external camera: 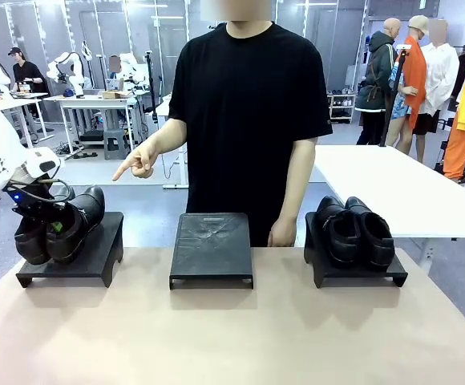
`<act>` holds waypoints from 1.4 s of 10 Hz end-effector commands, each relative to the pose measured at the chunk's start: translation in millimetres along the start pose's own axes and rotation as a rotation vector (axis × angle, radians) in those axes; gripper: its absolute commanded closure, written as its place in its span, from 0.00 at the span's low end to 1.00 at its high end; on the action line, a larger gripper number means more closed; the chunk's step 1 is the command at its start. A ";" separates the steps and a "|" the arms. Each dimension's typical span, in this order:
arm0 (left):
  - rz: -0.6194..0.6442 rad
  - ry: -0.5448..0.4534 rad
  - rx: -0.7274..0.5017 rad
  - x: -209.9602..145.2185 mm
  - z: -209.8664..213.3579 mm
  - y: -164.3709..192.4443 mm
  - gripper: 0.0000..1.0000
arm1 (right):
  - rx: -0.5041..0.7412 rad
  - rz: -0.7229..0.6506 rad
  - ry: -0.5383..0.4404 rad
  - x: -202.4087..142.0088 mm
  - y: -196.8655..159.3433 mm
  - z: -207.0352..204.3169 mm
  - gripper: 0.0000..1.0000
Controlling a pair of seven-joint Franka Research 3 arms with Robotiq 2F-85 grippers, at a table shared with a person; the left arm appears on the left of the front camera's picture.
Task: Place the shoes on the stand as instructed by the person.
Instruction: Pick up another pair of Shoes and place it on the Shoes Stand indicated by the person.
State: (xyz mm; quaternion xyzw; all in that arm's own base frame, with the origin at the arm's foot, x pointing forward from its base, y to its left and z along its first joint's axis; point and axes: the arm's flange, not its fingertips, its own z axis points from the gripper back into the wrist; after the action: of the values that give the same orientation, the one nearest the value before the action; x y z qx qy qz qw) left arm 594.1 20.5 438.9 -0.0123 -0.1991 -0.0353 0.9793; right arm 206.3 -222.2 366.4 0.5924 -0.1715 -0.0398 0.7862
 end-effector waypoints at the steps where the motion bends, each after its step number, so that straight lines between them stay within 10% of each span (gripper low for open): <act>1: 0.016 -0.052 -0.025 15.7 -5.8 4.5 0.91 | 0.008 0.001 -0.010 0.2 4.0 -1.2 0.00; 11: 0.007 -0.026 -0.052 14.2 -27.3 4.7 0.91 | 0.008 0.001 -0.010 0.2 4.0 -1.2 0.00; 14: 0.005 -0.043 -0.064 13.8 -17.0 3.3 0.24 | 0.008 0.001 -0.010 0.2 4.0 -1.2 0.00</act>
State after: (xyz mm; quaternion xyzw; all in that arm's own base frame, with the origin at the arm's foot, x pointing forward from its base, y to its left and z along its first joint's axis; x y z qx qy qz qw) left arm 612.7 16.5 423.4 -0.0296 -0.2034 -0.0261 0.9783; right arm 206.3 -222.2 366.4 0.5924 -0.1715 -0.0398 0.7862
